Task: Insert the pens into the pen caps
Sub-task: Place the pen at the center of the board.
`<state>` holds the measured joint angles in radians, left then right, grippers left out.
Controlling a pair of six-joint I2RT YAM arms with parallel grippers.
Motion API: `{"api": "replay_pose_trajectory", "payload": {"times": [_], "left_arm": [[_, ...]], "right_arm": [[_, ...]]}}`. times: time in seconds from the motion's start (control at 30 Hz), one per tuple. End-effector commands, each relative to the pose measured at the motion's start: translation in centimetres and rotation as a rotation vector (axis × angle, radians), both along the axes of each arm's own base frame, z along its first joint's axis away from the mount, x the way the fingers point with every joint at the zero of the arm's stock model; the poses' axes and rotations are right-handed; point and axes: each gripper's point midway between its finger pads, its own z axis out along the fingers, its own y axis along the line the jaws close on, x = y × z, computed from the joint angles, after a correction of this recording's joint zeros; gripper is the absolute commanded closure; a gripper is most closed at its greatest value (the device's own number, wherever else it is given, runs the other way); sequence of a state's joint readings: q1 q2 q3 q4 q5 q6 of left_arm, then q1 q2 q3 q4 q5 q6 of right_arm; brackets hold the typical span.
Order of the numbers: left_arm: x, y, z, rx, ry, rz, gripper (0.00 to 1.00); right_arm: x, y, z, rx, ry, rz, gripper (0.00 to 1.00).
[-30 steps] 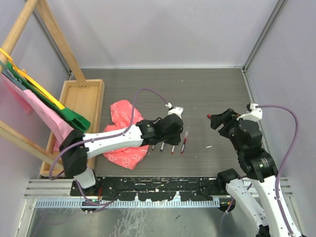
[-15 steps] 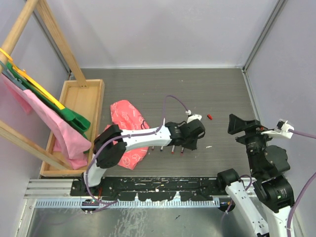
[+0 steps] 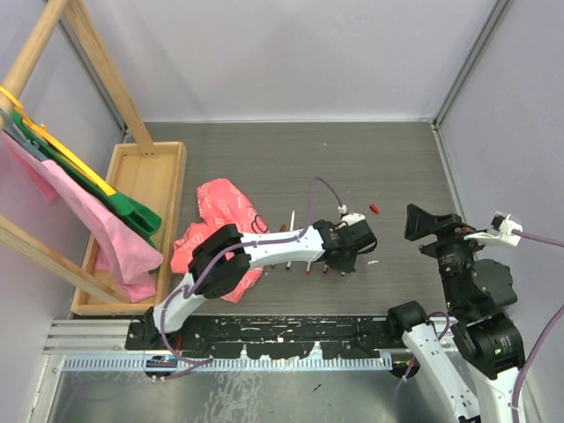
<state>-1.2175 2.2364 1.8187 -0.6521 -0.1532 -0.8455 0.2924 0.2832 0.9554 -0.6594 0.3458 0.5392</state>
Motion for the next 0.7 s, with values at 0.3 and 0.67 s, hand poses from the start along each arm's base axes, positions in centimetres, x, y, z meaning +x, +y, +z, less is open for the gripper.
{"api": "replay_pose_trajectory", "payload": {"times": [0.3,0.67], "left_arm": [[0.5,0.4,-0.6,0.069,0.001,0.063,0.88],[0.2,0.3,-1.0,0.060,0.017,0.065,0.77]], "right_arm": [[0.0,0.9,0.7,0.009,-0.041,0.047,0.20],[0.1,1.2,0.0,0.015,-0.030,0.063,0.20]]}}
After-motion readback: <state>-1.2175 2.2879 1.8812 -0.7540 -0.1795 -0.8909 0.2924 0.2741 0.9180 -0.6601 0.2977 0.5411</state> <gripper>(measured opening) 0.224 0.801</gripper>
